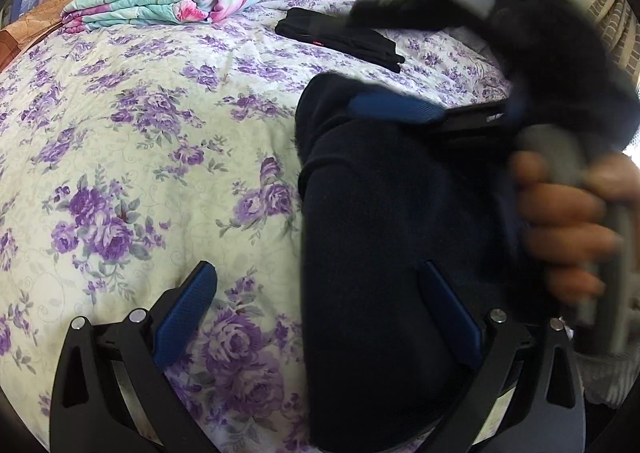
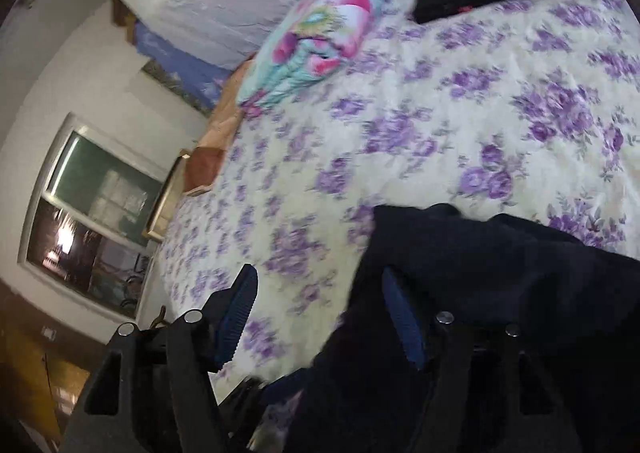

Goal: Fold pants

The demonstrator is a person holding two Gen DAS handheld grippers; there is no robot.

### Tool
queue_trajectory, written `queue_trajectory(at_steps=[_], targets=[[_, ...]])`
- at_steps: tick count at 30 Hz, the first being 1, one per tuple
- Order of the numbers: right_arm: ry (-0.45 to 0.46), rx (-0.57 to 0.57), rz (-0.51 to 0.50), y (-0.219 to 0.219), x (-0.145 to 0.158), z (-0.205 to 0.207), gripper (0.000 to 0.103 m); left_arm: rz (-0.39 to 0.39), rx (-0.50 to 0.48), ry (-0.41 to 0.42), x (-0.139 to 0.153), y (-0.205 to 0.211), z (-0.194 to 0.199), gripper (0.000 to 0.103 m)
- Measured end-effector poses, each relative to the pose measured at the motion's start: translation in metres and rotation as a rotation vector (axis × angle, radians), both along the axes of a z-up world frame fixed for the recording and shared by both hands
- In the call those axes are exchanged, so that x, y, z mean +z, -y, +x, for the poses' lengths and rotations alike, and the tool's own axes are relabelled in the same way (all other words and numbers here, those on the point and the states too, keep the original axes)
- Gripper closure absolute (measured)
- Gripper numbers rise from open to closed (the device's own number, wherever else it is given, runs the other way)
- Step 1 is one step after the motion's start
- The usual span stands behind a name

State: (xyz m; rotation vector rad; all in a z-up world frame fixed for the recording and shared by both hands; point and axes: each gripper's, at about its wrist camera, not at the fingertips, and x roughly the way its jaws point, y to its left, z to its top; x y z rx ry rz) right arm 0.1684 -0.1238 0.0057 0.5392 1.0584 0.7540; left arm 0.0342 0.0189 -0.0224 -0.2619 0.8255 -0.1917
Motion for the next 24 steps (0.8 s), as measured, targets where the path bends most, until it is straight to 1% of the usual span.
queue_trajectory(at_steps=[1, 3, 4, 6, 7, 8, 9, 10, 11, 12, 13, 15, 16, 17, 18, 19, 20, 21, 22, 23, 24], targets=[[-0.058, -0.028, 0.015, 0.008, -0.016, 0.015, 0.073, -0.003, 0.004, -0.001, 0.0, -0.001, 0.001, 0.004], [-0.113, -0.064, 0.058, 0.023, -0.029, 0.02, 0.092, -0.016, 0.001, 0.0, -0.001, -0.002, 0.001, 0.004], [-0.125, -0.062, 0.089, 0.028, -0.03, 0.019, 0.092, -0.016, -0.002, 0.001, -0.001, -0.001, 0.001, 0.004], [-0.098, -0.062, 0.1, 0.029, -0.021, 0.011, 0.088, -0.015, -0.007, 0.004, -0.001, 0.0, 0.0, 0.004], [-0.078, -0.073, 0.109, 0.03, -0.012, 0.005, 0.071, -0.018, -0.009, 0.006, -0.001, -0.001, 0.0, 0.004], [-0.055, -0.075, 0.127, 0.029, 0.0, -0.001, 0.057, -0.02, -0.01, 0.007, -0.001, -0.001, -0.001, 0.004], [-0.017, -0.064, 0.14, 0.026, 0.014, -0.006, 0.035, -0.019, -0.009, 0.007, -0.001, -0.001, -0.002, 0.004], [0.016, -0.052, 0.13, 0.021, 0.025, -0.008, 0.033, -0.015, -0.008, 0.006, -0.001, 0.0, -0.003, 0.004], [0.042, -0.032, 0.108, 0.014, 0.036, -0.009, 0.033, -0.01, -0.005, 0.005, -0.001, 0.001, -0.004, 0.004], [0.045, -0.003, 0.092, 0.007, 0.043, -0.007, 0.033, -0.008, -0.002, 0.004, -0.001, 0.001, -0.005, 0.004], [0.012, 0.043, 0.098, 0.001, 0.045, -0.002, 0.032, -0.01, 0.0, 0.001, -0.001, 0.002, -0.006, 0.004], [-0.106, 0.103, 0.121, -0.017, 0.032, 0.011, 0.032, -0.017, 0.003, -0.004, -0.001, 0.002, -0.009, 0.004], [-0.157, 0.106, 0.12, -0.025, 0.022, 0.019, 0.032, -0.019, 0.004, -0.006, -0.001, 0.003, -0.011, 0.004], [-0.174, 0.094, 0.104, -0.03, 0.011, 0.026, 0.032, -0.018, 0.005, -0.006, -0.001, 0.003, -0.012, 0.004], [-0.17, 0.071, 0.063, -0.033, -0.001, 0.035, 0.034, -0.013, 0.006, -0.003, -0.002, 0.005, -0.015, 0.004], [-0.175, 0.052, 0.039, -0.035, -0.016, 0.044, 0.055, -0.003, 0.007, 0.0, -0.002, 0.006, -0.017, 0.005], [-0.193, 0.019, 0.043, -0.031, -0.028, 0.052, 0.068, 0.004, 0.008, 0.001, -0.002, 0.007, -0.018, 0.005], [-0.203, -0.017, 0.035, -0.026, -0.033, 0.057, 0.095, 0.006, 0.002, 0.003, -0.002, 0.007, -0.019, 0.005], [-0.188, -0.054, 0.032, -0.017, -0.035, 0.061, 0.099, 0.006, -0.004, 0.004, -0.002, 0.008, -0.02, 0.005], [-0.185, -0.072, 0.064, -0.009, -0.035, 0.062, 0.099, 0.006, -0.008, 0.005, -0.002, 0.008, -0.022, 0.005], [-0.192, -0.084, 0.099, -0.002, -0.034, 0.062, 0.093, 0.007, -0.012, 0.007, -0.002, 0.008, -0.022, 0.005]])
